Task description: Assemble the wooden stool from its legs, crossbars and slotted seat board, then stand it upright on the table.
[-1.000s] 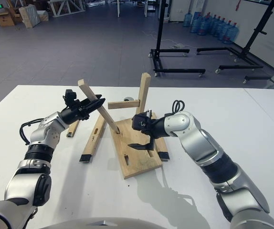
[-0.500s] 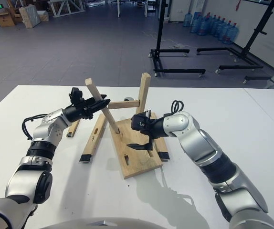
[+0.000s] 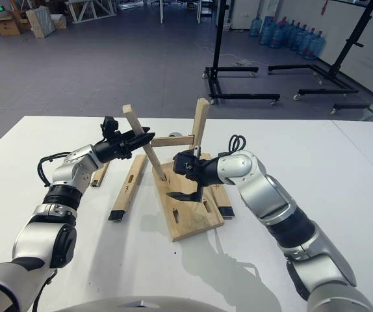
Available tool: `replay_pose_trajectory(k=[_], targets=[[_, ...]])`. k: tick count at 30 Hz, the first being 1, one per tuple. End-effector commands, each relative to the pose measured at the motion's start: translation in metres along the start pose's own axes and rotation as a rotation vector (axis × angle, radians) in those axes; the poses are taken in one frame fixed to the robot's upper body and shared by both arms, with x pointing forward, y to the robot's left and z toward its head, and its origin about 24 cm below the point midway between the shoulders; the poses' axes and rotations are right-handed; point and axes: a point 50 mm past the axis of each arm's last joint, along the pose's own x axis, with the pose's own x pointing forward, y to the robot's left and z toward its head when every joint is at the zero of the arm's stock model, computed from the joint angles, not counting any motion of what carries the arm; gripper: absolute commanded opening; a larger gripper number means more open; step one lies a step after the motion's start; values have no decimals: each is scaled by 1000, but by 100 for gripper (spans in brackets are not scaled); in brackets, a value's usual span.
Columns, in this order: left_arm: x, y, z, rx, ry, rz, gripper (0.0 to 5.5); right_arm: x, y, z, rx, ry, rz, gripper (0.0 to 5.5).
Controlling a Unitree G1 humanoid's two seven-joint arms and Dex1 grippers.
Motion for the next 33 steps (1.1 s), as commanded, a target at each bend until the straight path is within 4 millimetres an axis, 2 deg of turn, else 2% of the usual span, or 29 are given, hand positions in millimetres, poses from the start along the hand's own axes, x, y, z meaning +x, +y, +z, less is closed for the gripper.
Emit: replay_pose_trajectory(k=[1,15,17,21,23,25,29,33], targets=[[0,3,-2,-52,31,9,212,-1,-3,5,-10,-11,-10,540],[6,-2,1,26,75,-33,212,0,-7,10,-34,-23,-25,540],[7,-2,1,24,76,-37,212,-4,-15,19,-53,-53,-68,540],[7,-3,-1,32,85,-44,212,-27,-53,56,-142,-183,-285,540],[6,-4,-2,42,93,-46,212,-41,-78,74,-213,-223,-468,540],[6,-5,-4,51,105,-52,212,-47,-97,84,-287,-213,-635,540],[6,-6,-4,55,104,-55,212,-33,-109,82,-402,-143,-753,540],[8,-6,-3,54,101,-56,212,-12,-102,66,-458,-75,-691,540]])
